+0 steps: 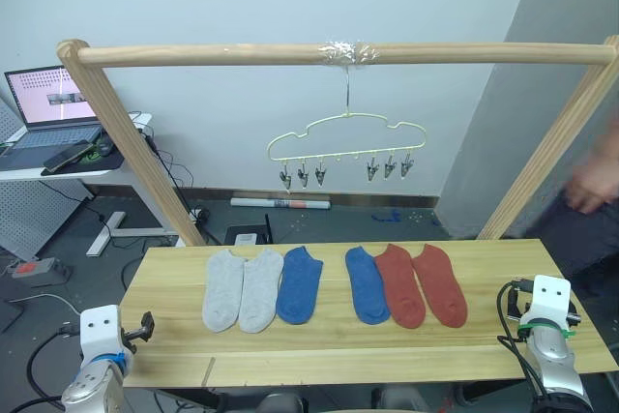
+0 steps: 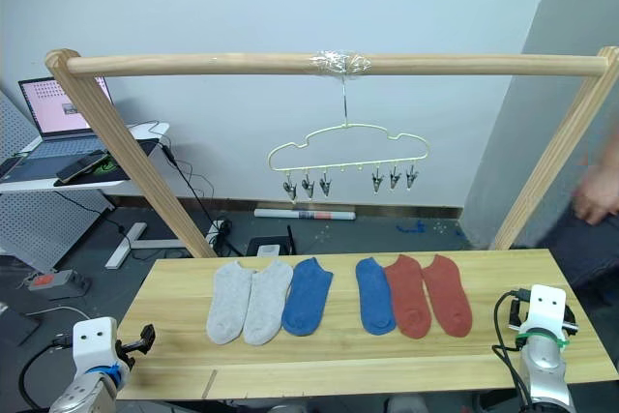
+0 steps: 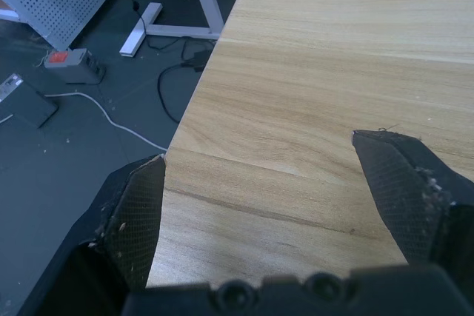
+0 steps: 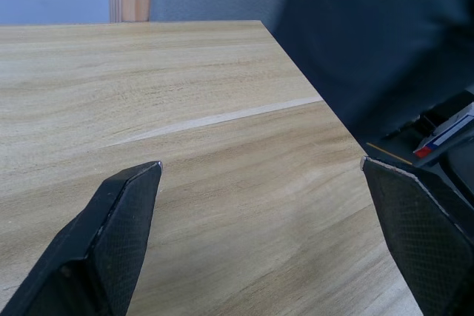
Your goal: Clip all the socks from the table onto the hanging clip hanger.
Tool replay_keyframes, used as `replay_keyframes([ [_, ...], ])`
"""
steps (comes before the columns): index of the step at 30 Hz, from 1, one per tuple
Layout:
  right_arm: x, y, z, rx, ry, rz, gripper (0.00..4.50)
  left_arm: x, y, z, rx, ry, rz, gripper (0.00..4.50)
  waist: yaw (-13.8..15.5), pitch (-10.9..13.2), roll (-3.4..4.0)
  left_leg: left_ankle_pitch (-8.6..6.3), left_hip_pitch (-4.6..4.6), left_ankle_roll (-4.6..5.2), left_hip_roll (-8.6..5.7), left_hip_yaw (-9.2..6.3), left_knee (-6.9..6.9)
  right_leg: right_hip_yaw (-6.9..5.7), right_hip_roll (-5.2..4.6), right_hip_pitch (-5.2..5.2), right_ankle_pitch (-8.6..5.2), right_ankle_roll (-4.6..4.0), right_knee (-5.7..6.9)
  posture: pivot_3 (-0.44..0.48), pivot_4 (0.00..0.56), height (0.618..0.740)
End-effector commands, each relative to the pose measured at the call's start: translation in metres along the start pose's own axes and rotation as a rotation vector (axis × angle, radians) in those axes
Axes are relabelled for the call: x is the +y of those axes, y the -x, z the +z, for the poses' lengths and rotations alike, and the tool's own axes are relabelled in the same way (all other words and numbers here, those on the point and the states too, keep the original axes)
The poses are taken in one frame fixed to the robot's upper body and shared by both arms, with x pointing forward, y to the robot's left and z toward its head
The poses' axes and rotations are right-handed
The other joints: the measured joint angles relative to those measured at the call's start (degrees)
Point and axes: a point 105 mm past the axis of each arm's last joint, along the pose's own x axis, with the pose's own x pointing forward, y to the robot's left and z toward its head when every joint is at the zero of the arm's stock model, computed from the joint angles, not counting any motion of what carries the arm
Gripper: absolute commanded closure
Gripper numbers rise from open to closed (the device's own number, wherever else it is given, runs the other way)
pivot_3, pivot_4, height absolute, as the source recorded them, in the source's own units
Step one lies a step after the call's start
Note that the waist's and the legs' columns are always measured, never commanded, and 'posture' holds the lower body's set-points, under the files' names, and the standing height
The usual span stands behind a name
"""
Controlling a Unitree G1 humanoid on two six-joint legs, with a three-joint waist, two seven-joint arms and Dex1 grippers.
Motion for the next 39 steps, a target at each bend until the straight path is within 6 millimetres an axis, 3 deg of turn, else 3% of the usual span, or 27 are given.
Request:
replay_keyframes([
  [1, -0.004, -0.004, 0.019, -0.061, -0.007, -0.016, 0.0, 0.008, 0.0, 0.017, -0.054, -0.009, 0.019, 0.04, 0.0, 0.0, 0.0, 0.0, 0.0, 0.0, 0.0, 0.0, 0.0, 0.0, 0.0, 0.0, 0.0, 0.0, 0.0, -0.005, 0.005, 0.74],
  [22, 0.001, -0.003, 0.025, -0.084, 0.002, 0.007, 0.0, 0.009, 0.006, 0.025, -0.097, -0.039, 0.018, 0.04, 0.0, 0.1, -0.02, -0.01, -0.01, -0.01, 0.01, -0.02, -0.03, 0.0, -0.01, -0.02, -0.02, -0.03, -0.02, 0.0, 0.014, 0.74],
  [31, 0.028, 0.0, 0.053, -0.173, 0.05, 0.18, 0.0, -0.015, 0.03, 0.069, -0.269, -0.011, -0.091, 0.04, 0.0, 0.7, -0.04, -0.02, -0.05, -0.03, 0.11, -0.02, -0.04, 0.01, -0.05, -0.03, -0.03, -0.05, -0.04, 0.002, 0.032, 0.74],
  [34, 0.038, 0.006, 0.064, -0.212, 0.057, 0.261, 0.0, -0.033, 0.045, 0.096, -0.367, -0.004, -0.165, 0.04, 0.1, 1.2, -0.09, -0.02, -0.08, -0.03, 0.42, 0.05, -0.04, -0.01, -0.04, -0.05, -0.04, -0.06, -0.04, 0.006, 0.043, 0.74],
  [39, 0.058, 0.022, 0.09, -0.304, 0.103, 0.42, 0.0, -0.069, 0.062, 0.117, -0.415, 0.018, -0.285, 0.04, 0.2, 1.9, -0.05, -0.03, -0.32, -0.04, 0.6, 0.18, -0.04, -0.12, 0.02, -0.18, -0.07, -0.11, -0.07, 0.005, 0.066, 0.74],
])
